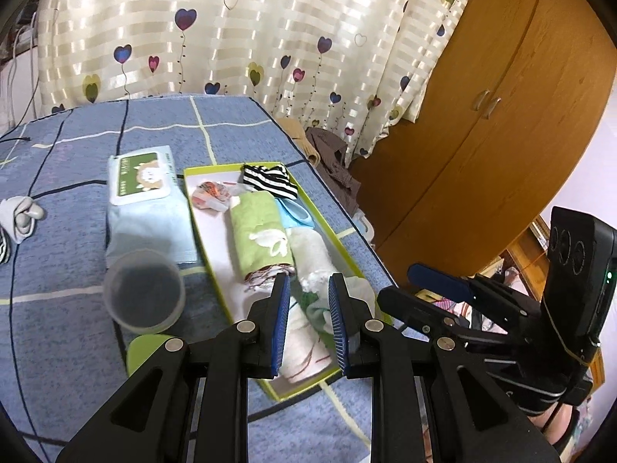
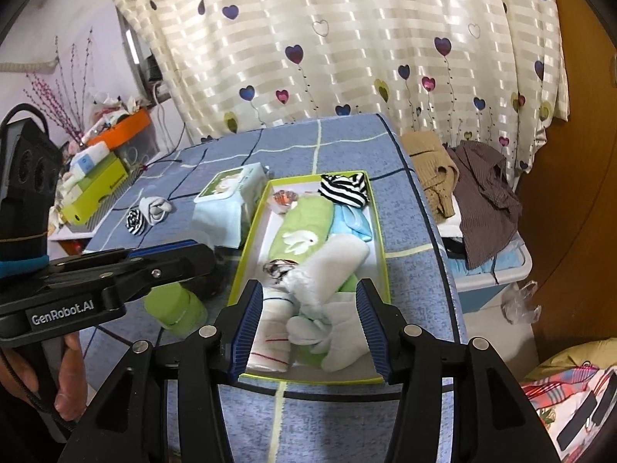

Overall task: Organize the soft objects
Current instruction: 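Open the left tool and withdraw both tools from the box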

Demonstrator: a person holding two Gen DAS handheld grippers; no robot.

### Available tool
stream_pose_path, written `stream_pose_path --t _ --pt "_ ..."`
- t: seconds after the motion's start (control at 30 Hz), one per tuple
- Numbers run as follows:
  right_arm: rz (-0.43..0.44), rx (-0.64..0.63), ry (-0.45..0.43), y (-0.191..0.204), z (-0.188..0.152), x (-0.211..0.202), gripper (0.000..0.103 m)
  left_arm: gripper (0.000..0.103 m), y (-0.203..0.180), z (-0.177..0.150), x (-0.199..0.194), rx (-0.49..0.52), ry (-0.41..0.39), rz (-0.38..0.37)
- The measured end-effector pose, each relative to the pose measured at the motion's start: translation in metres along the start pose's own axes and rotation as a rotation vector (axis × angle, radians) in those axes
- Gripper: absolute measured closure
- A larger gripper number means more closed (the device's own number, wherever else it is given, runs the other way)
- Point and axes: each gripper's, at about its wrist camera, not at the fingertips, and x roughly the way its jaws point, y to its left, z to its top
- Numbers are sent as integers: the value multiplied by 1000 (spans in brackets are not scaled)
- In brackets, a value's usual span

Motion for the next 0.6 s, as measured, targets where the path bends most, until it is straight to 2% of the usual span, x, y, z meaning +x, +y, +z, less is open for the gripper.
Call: stream_pose_path --t 0.6 --pt "31 -114 11 70 18 7 52 81 53 -13 -52 -58 -88 62"
